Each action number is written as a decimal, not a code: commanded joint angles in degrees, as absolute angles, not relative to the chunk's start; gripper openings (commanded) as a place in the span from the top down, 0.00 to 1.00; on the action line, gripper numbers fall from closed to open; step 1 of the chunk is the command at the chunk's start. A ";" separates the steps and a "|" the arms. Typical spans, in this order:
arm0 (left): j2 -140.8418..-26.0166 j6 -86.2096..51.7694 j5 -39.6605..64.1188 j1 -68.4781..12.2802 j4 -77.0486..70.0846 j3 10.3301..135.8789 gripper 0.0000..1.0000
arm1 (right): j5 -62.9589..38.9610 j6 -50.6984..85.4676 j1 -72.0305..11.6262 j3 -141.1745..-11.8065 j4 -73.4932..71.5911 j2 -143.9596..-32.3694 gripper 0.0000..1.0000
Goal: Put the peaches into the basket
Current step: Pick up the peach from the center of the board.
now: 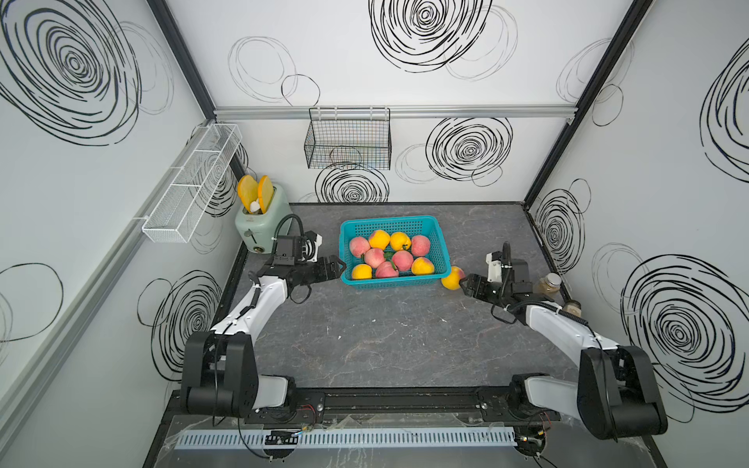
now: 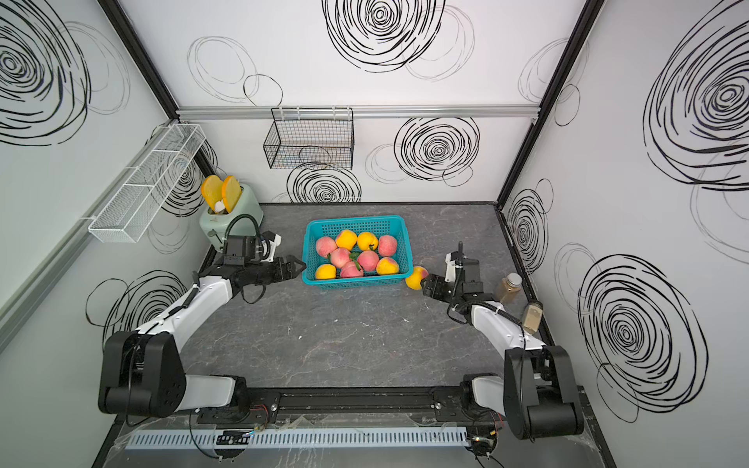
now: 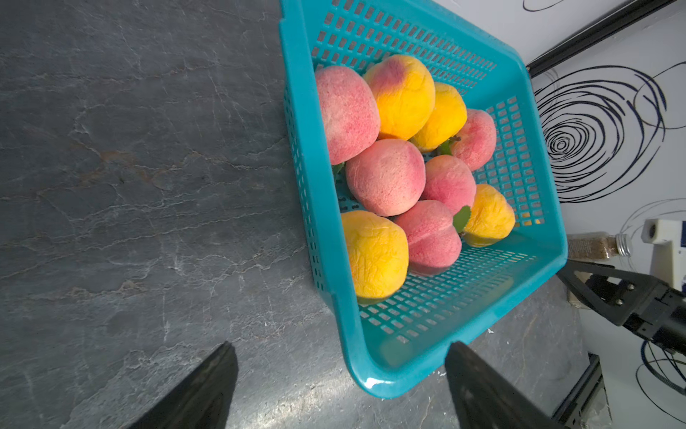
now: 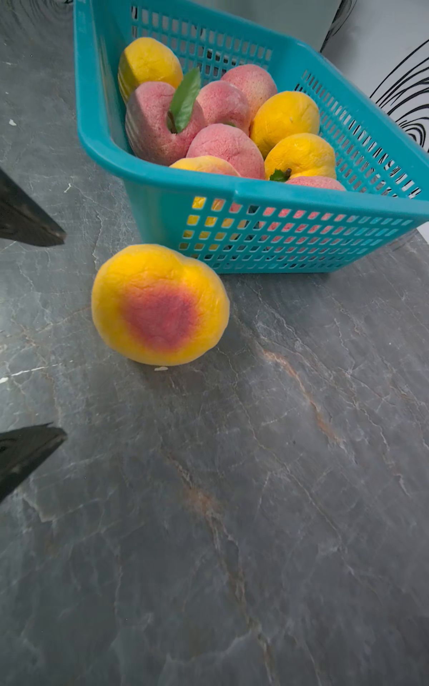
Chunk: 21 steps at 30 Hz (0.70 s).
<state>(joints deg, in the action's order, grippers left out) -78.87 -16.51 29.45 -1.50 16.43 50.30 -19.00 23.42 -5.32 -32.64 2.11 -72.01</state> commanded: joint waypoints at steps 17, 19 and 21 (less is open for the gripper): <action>-79.47 -17.14 31.63 -1.32 13.46 50.10 0.09 | -28.53 25.05 -2.64 -39.54 -4.39 -83.51 0.21; -79.37 -17.14 31.64 -1.31 13.45 50.10 0.09 | -28.87 25.14 -2.73 -39.80 -4.72 -84.34 0.21; -79.20 -17.14 31.60 -1.26 13.54 49.93 0.09 | -29.16 25.20 -2.76 -39.95 -4.97 -85.01 0.21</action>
<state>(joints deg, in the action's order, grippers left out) -78.87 -16.99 30.68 -1.50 16.03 50.30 -27.55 24.49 -2.85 -38.28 -3.25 -84.07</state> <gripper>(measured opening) 0.914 0.792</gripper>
